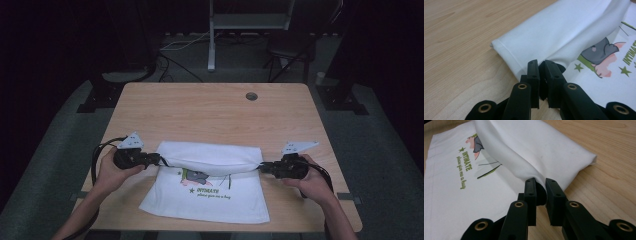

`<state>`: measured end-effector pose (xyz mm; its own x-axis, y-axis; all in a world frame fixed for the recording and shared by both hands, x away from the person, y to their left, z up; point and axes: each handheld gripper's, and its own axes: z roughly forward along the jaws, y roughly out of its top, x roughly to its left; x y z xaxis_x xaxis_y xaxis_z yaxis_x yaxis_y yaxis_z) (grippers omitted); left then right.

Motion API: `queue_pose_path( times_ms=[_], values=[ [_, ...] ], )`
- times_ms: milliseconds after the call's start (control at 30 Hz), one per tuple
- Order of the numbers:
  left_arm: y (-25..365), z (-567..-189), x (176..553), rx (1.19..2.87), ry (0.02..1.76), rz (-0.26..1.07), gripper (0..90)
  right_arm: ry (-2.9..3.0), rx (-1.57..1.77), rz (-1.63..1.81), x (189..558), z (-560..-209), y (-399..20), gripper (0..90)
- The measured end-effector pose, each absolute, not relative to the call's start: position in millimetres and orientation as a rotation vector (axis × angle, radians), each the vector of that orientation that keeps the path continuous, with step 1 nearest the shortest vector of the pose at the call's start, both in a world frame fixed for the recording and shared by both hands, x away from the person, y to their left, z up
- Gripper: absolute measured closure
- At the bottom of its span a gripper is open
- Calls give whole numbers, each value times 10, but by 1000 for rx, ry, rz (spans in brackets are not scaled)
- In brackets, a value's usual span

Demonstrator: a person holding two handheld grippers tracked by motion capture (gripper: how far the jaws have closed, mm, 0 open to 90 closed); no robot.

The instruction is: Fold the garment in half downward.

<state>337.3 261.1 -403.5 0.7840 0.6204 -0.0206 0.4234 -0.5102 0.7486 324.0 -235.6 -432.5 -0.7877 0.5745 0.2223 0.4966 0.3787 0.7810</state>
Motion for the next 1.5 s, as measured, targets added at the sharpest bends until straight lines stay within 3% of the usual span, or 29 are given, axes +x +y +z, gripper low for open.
queue_pose_path(
  times_ms=[1500],
  values=[
    [2664, -3957, 2927, 2161, 711, 337, 835, 2562, 908, 1435, 2863, -4301, -2334, 801]
  ],
)
